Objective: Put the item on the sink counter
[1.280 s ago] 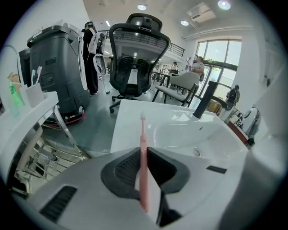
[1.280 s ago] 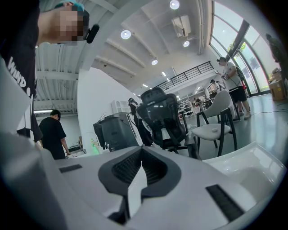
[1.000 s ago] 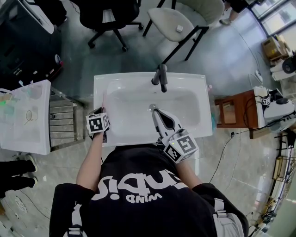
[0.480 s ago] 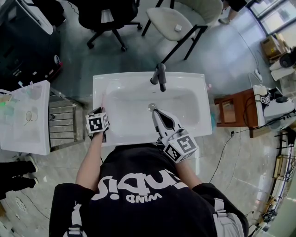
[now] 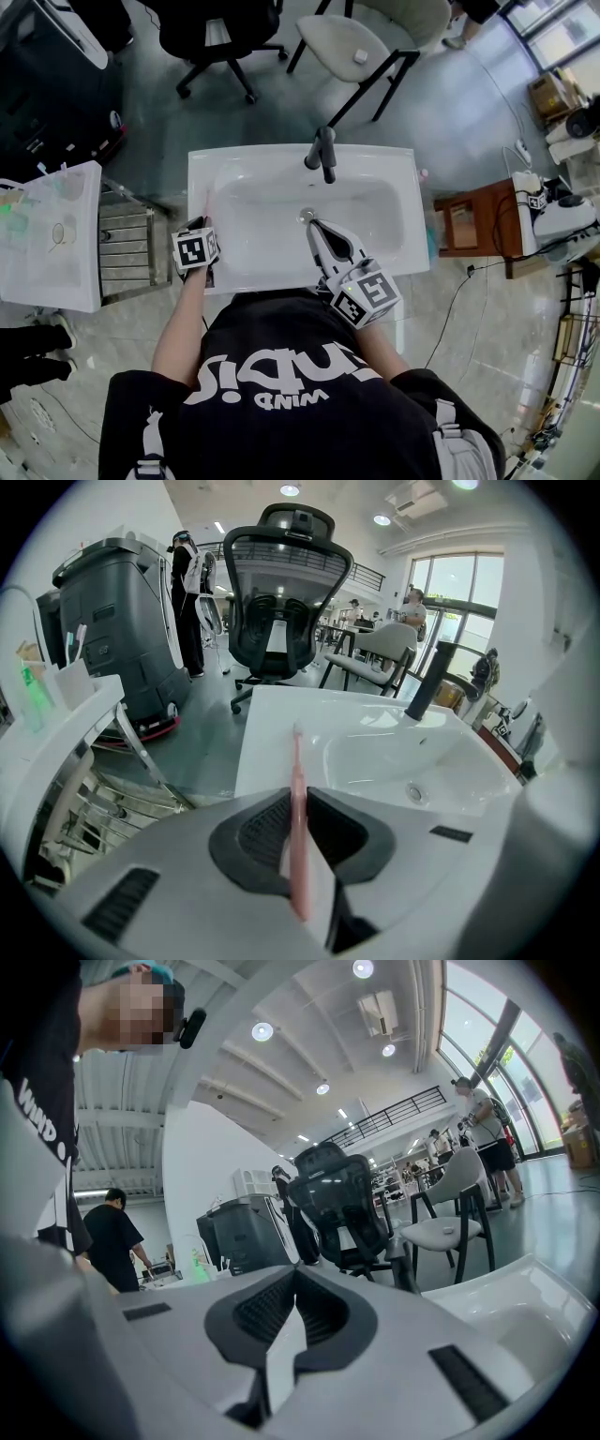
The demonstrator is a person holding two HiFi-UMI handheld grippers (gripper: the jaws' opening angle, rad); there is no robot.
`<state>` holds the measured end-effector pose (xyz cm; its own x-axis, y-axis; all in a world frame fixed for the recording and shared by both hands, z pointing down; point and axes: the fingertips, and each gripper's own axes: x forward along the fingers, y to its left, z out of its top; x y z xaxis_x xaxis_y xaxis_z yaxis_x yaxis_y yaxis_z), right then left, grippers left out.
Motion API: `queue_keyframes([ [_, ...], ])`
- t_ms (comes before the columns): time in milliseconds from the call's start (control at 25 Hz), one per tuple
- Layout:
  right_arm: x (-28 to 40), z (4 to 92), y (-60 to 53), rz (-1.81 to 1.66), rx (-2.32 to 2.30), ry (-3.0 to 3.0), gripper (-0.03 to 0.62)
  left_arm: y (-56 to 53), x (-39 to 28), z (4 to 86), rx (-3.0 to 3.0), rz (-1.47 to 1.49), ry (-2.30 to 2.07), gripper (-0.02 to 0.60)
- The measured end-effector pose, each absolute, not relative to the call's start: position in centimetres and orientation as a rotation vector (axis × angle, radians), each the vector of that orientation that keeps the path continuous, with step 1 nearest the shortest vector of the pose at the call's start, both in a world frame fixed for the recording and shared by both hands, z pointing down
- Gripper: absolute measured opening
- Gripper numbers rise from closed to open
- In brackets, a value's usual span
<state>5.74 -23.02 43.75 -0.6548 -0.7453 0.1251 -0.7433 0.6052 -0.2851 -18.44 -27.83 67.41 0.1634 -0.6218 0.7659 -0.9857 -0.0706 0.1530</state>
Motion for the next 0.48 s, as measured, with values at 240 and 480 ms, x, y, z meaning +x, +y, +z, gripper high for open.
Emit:
queue_keyframes([
  [240,5.78,43.84,-22.86,-0.493,-1.303,2.811,0.018,-27.57,-18.31,67.21,1.790,0.681,-1.531,0.060],
  [480,5.68,43.73,-22.75,-0.501,-1.303,2.808,0.018,-27.46,-18.35,66.34,1.819,0.679,-1.542,0.060],
])
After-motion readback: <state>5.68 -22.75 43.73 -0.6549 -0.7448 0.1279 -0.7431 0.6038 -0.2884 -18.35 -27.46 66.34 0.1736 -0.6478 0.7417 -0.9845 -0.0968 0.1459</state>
